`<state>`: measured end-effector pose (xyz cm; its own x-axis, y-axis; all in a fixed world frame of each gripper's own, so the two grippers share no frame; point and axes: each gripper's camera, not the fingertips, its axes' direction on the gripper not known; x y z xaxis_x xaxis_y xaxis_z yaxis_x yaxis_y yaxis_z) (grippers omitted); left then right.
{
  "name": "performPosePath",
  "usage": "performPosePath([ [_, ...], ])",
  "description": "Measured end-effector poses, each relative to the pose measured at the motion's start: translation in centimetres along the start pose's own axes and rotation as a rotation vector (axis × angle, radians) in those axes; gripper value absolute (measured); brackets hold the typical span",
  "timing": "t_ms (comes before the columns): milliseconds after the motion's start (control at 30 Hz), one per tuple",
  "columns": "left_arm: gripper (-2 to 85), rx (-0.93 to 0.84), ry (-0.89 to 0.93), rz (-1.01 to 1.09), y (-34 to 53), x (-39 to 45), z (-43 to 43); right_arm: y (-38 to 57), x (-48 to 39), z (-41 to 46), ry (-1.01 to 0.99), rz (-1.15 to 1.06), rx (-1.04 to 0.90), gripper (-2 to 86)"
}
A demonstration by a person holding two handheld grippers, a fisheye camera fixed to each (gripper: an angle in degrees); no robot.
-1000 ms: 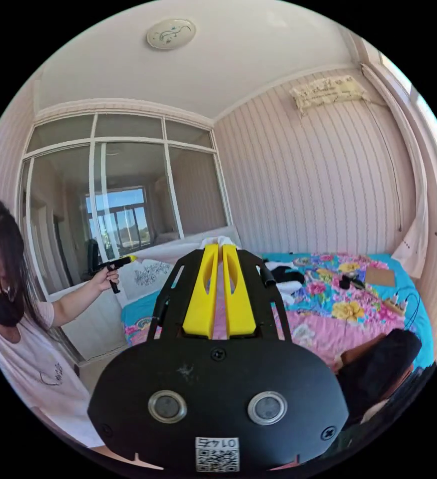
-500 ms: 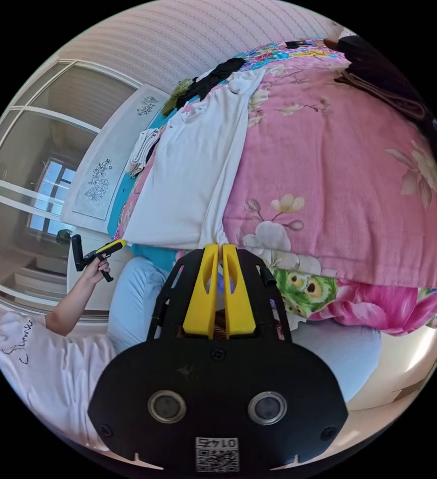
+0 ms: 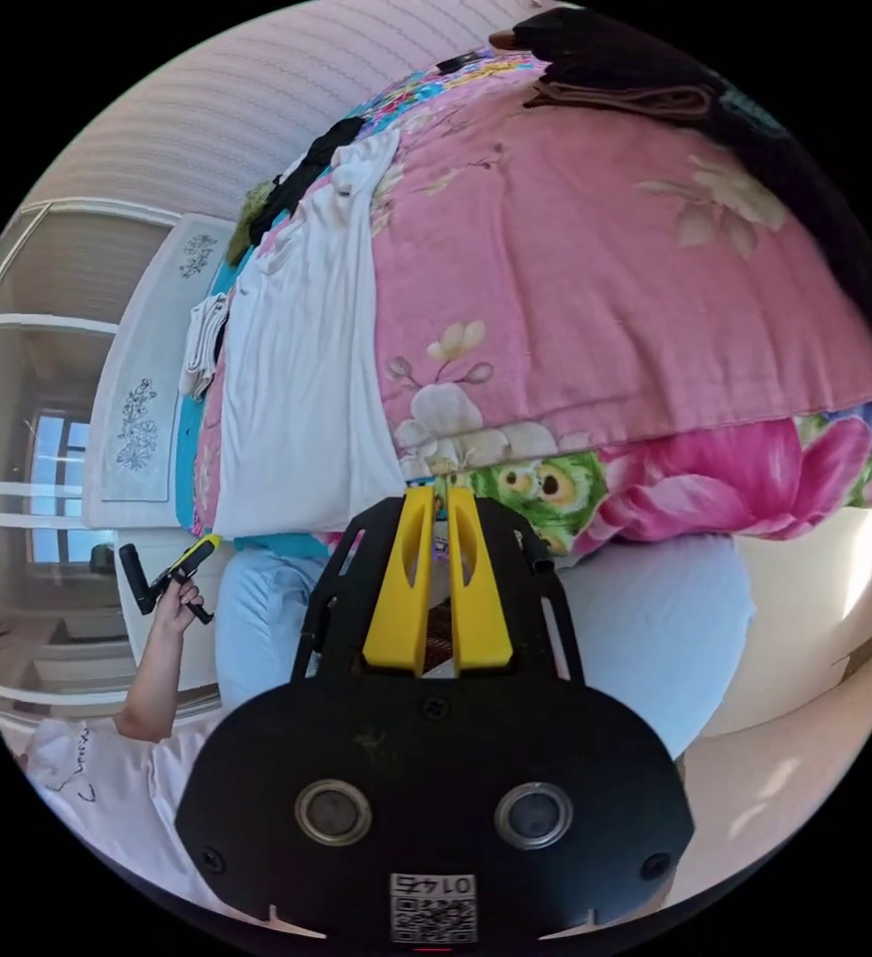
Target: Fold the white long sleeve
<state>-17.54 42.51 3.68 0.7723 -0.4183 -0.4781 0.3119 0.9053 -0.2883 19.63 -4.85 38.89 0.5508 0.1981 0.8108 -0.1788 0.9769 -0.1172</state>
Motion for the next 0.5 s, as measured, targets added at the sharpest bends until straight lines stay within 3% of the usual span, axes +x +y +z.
performPosePath([
  [167, 0.4, -0.015, -0.075, 0.021, -0.1, -0.7, 0.1, -0.1, -4.0, 0.6, 0.128, -0.197, 0.066, 5.7],
  [300, 2.7, 0.003, -0.077, 0.023, -0.7, -1.5, 0.5, -0.6, -8.0, 4.1, 0.250, -0.377, 0.003, 11.9],
  [400, 5.4, -0.027, -0.055, 0.041, -1.8, -1.9, 2.1, -1.3, -8.0, 6.2, 0.370, -0.378, 0.001, 10.8],
  [500, 5.9, -0.063, -0.027, 0.052, -2.5, -2.3, 3.5, -2.4, -6.2, 5.8, 0.360, -0.293, -0.005, 7.5],
])
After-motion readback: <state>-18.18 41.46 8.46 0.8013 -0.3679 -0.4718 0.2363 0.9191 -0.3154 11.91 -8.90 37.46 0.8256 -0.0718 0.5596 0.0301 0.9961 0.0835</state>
